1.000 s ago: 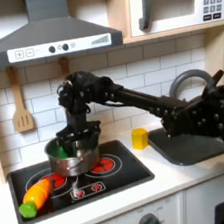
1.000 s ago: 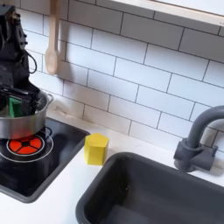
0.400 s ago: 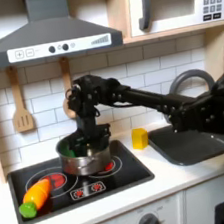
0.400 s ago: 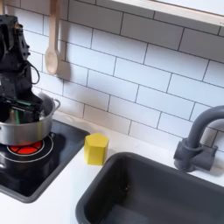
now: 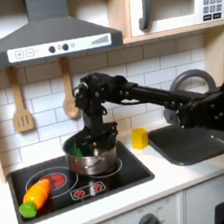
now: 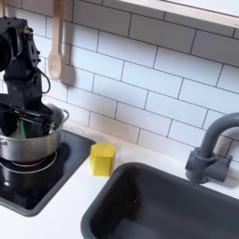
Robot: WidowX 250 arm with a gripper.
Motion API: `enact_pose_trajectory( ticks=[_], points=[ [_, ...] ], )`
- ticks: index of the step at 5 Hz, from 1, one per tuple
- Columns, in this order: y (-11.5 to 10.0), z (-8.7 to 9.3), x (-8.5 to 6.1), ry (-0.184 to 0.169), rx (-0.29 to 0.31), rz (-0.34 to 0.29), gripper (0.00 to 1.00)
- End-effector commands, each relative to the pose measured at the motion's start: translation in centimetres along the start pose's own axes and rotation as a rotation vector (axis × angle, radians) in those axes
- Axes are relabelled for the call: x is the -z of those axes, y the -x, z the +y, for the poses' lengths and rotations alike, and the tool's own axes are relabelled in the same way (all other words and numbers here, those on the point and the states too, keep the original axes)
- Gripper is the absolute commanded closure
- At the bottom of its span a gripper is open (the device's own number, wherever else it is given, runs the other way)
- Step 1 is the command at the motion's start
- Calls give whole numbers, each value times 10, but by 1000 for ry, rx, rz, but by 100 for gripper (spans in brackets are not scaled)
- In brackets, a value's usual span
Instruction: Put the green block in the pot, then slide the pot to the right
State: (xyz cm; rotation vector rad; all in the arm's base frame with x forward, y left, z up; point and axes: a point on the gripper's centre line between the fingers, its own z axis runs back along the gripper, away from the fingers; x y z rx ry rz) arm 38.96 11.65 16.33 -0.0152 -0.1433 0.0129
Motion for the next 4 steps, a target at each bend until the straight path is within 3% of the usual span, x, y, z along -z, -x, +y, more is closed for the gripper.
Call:
enact_pose_trajectory(
  ticks=[1,4],
  points=[
    [5,-20,0,13,22,8,0],
    [17,-44,0,25,59,24,0]
  ],
)
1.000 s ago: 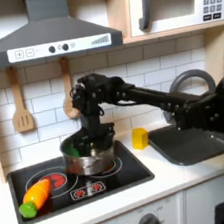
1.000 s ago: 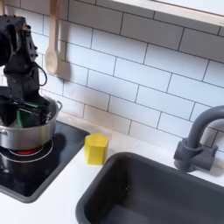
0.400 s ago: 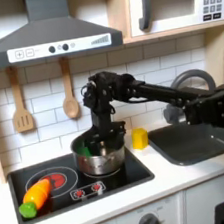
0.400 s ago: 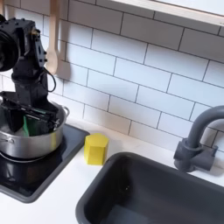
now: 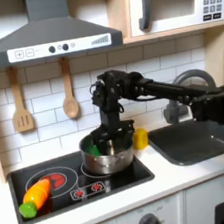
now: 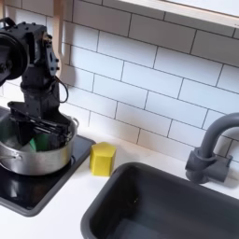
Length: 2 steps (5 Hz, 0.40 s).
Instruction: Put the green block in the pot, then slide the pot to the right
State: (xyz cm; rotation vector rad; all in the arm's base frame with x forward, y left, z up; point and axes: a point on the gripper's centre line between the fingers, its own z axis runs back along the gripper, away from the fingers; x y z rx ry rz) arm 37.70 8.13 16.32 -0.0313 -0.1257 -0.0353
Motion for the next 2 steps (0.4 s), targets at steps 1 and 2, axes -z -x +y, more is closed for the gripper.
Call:
enact_pose_trajectory(
  ticks=[1,2],
  points=[
    [4,-16,-1,3,20,-3,0],
    [4,-16,-2,5,17,-4,0]
  ],
)
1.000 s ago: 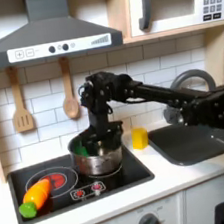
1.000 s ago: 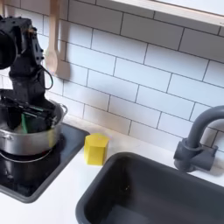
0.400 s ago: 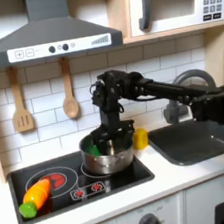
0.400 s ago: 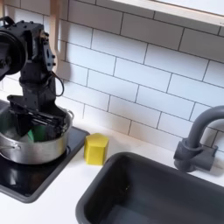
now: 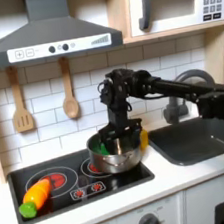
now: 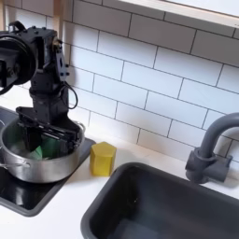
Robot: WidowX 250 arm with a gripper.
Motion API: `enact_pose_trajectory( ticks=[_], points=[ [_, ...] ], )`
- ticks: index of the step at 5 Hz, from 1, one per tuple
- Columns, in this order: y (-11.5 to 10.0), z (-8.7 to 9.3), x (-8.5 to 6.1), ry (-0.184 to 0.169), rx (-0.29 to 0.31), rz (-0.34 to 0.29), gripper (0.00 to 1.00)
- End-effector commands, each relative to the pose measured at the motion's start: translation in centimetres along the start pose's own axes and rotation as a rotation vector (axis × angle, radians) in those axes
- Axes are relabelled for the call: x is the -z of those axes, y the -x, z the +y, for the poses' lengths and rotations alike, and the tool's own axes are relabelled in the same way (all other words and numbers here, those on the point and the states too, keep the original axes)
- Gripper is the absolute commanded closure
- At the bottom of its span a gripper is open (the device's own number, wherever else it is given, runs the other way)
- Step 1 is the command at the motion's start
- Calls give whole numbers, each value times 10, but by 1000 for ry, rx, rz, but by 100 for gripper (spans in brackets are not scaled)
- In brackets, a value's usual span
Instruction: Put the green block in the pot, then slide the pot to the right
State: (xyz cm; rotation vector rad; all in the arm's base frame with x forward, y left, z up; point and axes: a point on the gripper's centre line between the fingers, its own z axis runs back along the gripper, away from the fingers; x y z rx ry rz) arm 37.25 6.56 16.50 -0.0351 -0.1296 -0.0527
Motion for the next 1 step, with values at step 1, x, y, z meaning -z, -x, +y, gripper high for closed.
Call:
enact_pose_trajectory(
  ticks=[1],
  points=[
    [0,-1,-2,-1,5,-4,0]
  ],
)
